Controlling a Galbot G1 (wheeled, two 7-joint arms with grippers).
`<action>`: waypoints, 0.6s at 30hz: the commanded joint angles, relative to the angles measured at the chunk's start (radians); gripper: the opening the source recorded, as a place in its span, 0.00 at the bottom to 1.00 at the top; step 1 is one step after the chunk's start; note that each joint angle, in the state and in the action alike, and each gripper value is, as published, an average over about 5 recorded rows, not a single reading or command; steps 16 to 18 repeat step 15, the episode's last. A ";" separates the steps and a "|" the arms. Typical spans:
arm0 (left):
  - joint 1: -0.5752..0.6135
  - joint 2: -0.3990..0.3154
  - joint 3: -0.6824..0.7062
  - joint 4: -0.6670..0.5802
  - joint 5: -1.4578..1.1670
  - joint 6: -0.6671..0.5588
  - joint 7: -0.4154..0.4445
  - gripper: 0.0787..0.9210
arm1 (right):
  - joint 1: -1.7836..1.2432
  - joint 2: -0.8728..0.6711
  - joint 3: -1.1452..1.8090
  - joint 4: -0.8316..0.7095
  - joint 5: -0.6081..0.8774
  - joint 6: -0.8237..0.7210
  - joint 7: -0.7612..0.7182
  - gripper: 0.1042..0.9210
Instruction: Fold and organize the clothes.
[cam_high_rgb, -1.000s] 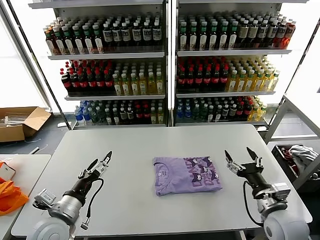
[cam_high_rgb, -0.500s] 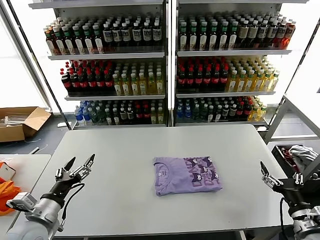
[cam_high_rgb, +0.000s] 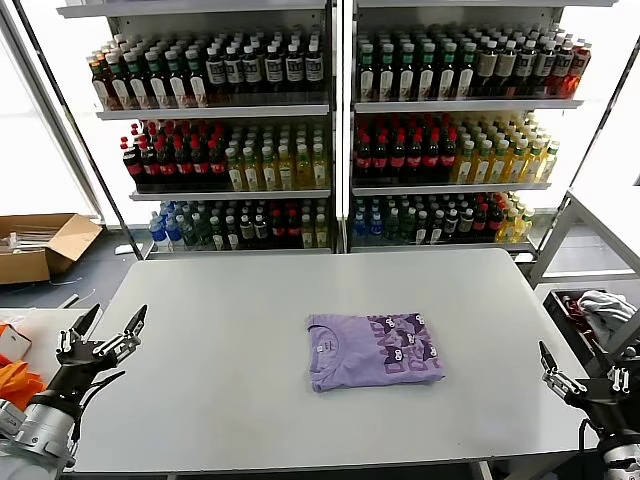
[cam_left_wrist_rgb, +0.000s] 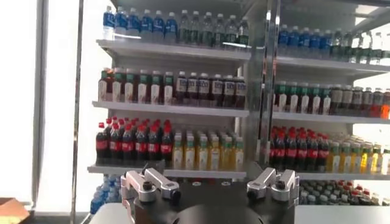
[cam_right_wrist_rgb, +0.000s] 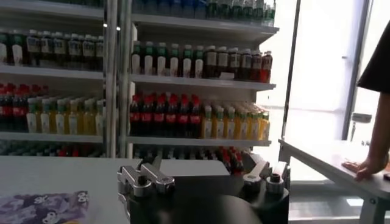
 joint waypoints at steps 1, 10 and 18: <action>0.026 -0.057 -0.085 -0.013 0.086 -0.015 0.096 0.88 | -0.038 0.024 0.024 0.023 -0.044 0.019 -0.023 0.88; 0.037 -0.086 -0.094 -0.033 0.085 -0.025 0.104 0.88 | -0.046 0.038 0.025 0.041 -0.059 0.034 -0.029 0.88; 0.048 -0.086 -0.109 -0.043 0.080 -0.026 0.103 0.88 | -0.049 0.041 0.027 0.052 -0.059 0.034 -0.030 0.88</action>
